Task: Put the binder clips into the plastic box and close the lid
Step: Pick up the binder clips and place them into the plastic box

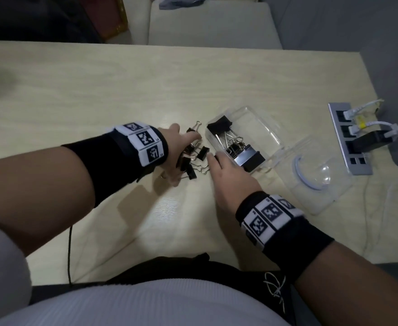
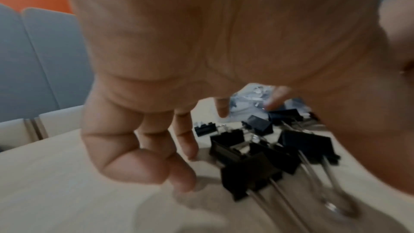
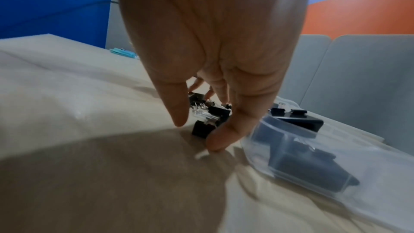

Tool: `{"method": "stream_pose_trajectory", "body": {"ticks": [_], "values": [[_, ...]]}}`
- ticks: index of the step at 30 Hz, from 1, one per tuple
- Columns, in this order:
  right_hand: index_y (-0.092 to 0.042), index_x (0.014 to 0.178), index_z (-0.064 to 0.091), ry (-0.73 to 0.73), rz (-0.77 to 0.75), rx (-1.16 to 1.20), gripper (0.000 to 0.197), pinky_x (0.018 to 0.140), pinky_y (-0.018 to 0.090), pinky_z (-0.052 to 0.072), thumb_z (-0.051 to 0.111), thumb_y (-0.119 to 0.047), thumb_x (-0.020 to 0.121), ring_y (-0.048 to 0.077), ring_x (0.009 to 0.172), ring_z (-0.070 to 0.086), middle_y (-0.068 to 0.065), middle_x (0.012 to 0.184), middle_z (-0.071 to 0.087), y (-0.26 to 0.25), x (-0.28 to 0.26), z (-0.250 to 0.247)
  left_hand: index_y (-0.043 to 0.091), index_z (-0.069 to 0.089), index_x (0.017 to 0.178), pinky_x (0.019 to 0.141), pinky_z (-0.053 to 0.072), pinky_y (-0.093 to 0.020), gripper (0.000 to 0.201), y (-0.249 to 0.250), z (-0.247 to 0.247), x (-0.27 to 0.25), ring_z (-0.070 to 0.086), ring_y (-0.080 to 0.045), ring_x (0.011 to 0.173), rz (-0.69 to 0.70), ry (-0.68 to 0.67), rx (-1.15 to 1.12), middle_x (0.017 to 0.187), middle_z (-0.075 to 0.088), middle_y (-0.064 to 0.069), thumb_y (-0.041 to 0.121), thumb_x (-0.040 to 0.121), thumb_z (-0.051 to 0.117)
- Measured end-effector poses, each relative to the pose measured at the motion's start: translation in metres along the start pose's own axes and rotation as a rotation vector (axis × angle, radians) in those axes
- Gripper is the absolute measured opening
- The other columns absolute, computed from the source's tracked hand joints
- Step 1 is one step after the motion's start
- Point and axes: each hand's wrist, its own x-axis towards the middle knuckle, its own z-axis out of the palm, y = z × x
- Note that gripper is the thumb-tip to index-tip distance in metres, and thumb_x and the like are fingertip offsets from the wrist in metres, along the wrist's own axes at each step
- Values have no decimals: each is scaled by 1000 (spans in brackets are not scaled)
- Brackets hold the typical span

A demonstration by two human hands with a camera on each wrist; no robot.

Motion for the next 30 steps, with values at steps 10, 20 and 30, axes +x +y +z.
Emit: {"method": "stream_pose_trajectory", "body": {"ticks": [10, 20, 30], "values": [[-11, 112, 49, -18, 78, 40, 27, 70, 37, 45, 49, 2, 88, 34, 97, 54, 15, 116, 44, 3, 7, 6, 31, 39, 119, 60, 54, -36, 75, -7, 9, 2, 60, -30, 79, 59, 57, -103, 112, 46, -7, 9, 59, 79], [-10, 113, 57, 27, 45, 170, 25, 77, 34, 50, 60, -10, 88, 30, 97, 60, 9, 116, 50, 9, 1, -3, 22, 47, 122, 71, 49, -35, 41, -9, 12, 13, 60, -32, 91, 117, 203, -106, 106, 59, -10, 29, 83, 60], [-14, 113, 67, 470, 231, 478, 29, 85, 14, 35, 71, -12, 84, 19, 92, 59, 10, 116, 58, 59, -5, -36, 19, 57, 104, 69, 46, -31, 27, -18, -1, 16, 51, -22, 82, 78, 208, -145, 94, 62, -4, 27, 80, 67]]}}
